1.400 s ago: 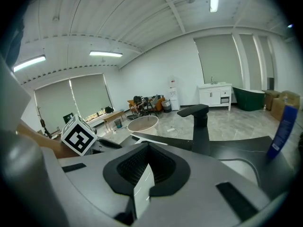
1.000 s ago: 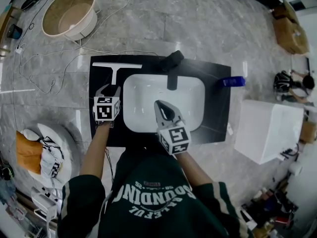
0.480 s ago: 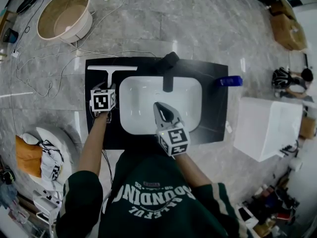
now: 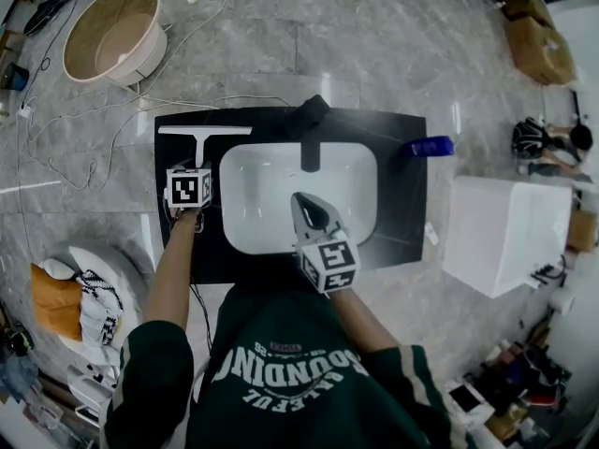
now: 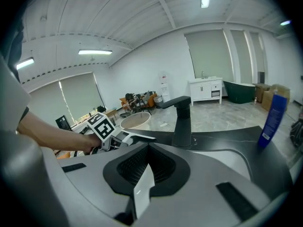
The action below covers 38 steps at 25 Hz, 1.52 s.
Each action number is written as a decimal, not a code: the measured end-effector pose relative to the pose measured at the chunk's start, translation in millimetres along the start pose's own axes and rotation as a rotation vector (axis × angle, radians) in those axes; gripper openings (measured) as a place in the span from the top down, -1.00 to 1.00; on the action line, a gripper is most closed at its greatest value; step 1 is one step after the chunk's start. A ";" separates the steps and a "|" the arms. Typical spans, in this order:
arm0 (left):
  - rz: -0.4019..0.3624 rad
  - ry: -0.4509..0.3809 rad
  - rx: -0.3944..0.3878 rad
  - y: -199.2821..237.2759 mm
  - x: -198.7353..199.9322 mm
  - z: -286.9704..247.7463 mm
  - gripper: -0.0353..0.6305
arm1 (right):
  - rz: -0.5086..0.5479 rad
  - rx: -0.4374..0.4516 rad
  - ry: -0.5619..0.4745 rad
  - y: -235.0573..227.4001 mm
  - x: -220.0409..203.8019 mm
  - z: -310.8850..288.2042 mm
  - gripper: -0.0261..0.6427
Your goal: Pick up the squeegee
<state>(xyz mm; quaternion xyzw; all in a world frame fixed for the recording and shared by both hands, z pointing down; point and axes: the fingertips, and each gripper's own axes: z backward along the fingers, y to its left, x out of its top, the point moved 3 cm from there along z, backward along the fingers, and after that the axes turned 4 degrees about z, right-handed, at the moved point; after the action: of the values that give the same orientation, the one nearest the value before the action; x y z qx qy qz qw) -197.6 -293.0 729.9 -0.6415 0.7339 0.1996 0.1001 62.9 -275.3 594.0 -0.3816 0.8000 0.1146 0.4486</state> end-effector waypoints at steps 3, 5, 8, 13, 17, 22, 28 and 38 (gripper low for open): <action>0.024 -0.002 -0.003 1.6 -0.3 -0.8 0.61 | -0.006 -0.006 -0.002 -1.0 -1.7 1.4 0.92; 0.045 -0.010 -0.005 2.4 -0.5 0.0 0.63 | -0.005 -0.007 -0.004 0.0 -2.2 3.1 0.92; 0.074 -0.038 -0.002 3.6 -1.2 1.9 0.63 | -0.005 -0.008 -0.007 0.3 -2.2 5.9 0.92; 0.088 -0.069 -0.007 1.3 -1.3 6.7 0.63 | -0.006 -0.009 -0.013 1.1 -1.9 9.9 0.92; 0.082 -0.120 0.002 -1.8 2.8 24.7 0.63 | 0.005 0.002 -0.028 5.9 1.4 12.8 0.92; 0.063 -0.168 -0.001 -8.2 4.5 47.3 0.63 | 0.023 0.019 -0.046 11.5 5.3 14.1 0.92; 0.052 -0.252 0.009 -13.9 6.0 88.2 0.63 | 0.048 0.027 -0.085 14.0 21.0 19.9 0.92; 0.027 -0.432 0.012 -41.3 19.7 176.1 0.63 | 0.108 0.057 -0.182 16.3 57.5 30.4 0.92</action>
<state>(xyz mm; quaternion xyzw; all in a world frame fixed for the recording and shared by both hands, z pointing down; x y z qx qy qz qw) -179.4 -240.6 556.6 -0.5732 0.7051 0.3296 0.2561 52.8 -277.5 527.8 -0.3130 0.7784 0.1502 0.5231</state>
